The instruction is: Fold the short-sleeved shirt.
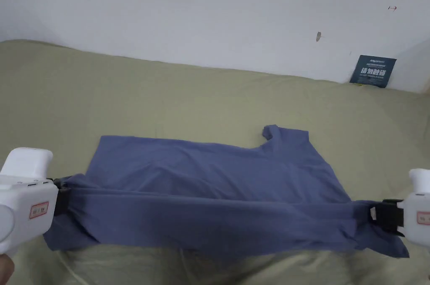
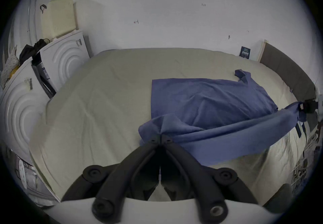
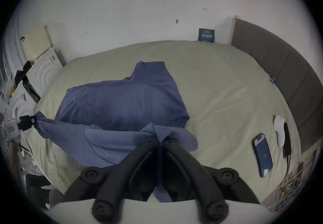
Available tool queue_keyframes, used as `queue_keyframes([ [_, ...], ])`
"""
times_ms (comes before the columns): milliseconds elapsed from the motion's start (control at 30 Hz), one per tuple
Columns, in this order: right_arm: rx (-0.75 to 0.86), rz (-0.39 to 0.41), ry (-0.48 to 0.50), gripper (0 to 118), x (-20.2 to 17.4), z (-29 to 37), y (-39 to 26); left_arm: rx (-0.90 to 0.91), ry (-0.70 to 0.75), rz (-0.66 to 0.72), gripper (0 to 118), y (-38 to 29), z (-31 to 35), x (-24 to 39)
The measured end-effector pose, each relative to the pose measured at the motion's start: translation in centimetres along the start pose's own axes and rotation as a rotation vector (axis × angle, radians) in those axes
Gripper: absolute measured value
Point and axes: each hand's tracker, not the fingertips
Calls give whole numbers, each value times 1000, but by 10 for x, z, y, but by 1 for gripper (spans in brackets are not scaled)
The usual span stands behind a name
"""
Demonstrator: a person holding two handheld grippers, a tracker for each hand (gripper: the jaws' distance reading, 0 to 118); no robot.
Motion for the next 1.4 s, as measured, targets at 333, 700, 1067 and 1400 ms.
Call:
queue_keyframes([
  [333,-227,-20,43,69,0,-92,45,-126,46,-38,51,14,-72,8],
  [700,344,161,36,81,-53,37,-24,122,-19,138,98,-13,29,22],
  [1067,254,129,149,1,-108,65,-182,136,-56,120,0,-141,97,66],
  [1400,242,86,62,1,-70,45,-159,64,83,198,99,-80,7,28],
])
